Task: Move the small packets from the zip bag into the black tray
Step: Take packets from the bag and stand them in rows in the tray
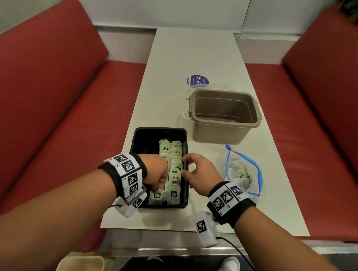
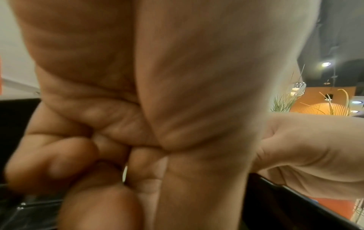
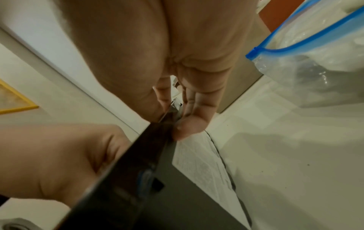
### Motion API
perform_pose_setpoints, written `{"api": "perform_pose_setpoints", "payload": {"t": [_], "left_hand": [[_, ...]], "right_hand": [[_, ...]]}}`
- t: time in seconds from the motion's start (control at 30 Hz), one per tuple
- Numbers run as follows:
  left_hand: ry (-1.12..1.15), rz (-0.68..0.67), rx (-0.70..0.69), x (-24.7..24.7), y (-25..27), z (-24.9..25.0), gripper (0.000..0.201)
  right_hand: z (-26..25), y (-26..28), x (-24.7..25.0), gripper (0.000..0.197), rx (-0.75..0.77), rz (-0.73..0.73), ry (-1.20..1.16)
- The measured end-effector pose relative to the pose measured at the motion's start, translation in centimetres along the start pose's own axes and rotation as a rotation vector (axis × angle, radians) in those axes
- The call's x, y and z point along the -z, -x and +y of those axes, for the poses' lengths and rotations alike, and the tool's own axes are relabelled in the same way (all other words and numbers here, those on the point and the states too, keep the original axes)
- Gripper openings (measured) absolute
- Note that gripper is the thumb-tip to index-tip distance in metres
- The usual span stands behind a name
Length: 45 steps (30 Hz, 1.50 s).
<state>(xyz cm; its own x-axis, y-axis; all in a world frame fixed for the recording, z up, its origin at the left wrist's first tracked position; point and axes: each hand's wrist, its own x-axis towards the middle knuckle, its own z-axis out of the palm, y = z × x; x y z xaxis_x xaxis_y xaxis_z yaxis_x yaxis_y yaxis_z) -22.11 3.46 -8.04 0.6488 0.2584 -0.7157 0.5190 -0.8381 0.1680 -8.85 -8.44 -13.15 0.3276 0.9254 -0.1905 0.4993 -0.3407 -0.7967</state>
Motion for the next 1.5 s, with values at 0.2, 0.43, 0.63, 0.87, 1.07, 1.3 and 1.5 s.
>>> {"api": "perform_pose_setpoints", "payload": {"t": [0.2, 0.43, 0.63, 0.87, 1.07, 1.3, 1.5], "left_hand": [[0.051, -0.154, -0.019, 0.4, -1.7, -0.2, 0.018], [-0.176, -0.181, -0.003, 0.9, -3.3, 1.4, 0.019], [-0.168, -0.201, -0.002, 0.3, -4.2, 1.1, 0.02], [-0.004, -0.219, 0.079, 0.8, -4.0, 0.1, 0.024], [0.116, -0.128, 0.171, 2.3, -3.0, -0.8, 0.025], [0.24, 0.256, 0.127, 8.2, -1.6, 2.7, 0.005], [0.268, 0.34, -0.031, 9.8, -4.9, 12.0, 0.009]], "right_hand": [[0.1, 0.0, 0.1, 0.029, -0.05, -0.031, -0.138], [-0.1, 0.1, 0.3, 0.03, -0.068, -0.05, -0.183], [-0.4, -0.2, 0.8, 0.028, -0.069, -0.083, -0.175], [-0.5, -0.4, 1.4, 0.026, -0.051, -0.151, -0.129], [0.3, 0.3, 3.9, 0.049, 0.053, -0.145, 0.019], [4.8, 0.7, 11.8, 0.015, 0.032, 0.109, 0.065], [9.6, 2.0, 16.3, 0.032, -0.175, -0.001, 0.363]]}}
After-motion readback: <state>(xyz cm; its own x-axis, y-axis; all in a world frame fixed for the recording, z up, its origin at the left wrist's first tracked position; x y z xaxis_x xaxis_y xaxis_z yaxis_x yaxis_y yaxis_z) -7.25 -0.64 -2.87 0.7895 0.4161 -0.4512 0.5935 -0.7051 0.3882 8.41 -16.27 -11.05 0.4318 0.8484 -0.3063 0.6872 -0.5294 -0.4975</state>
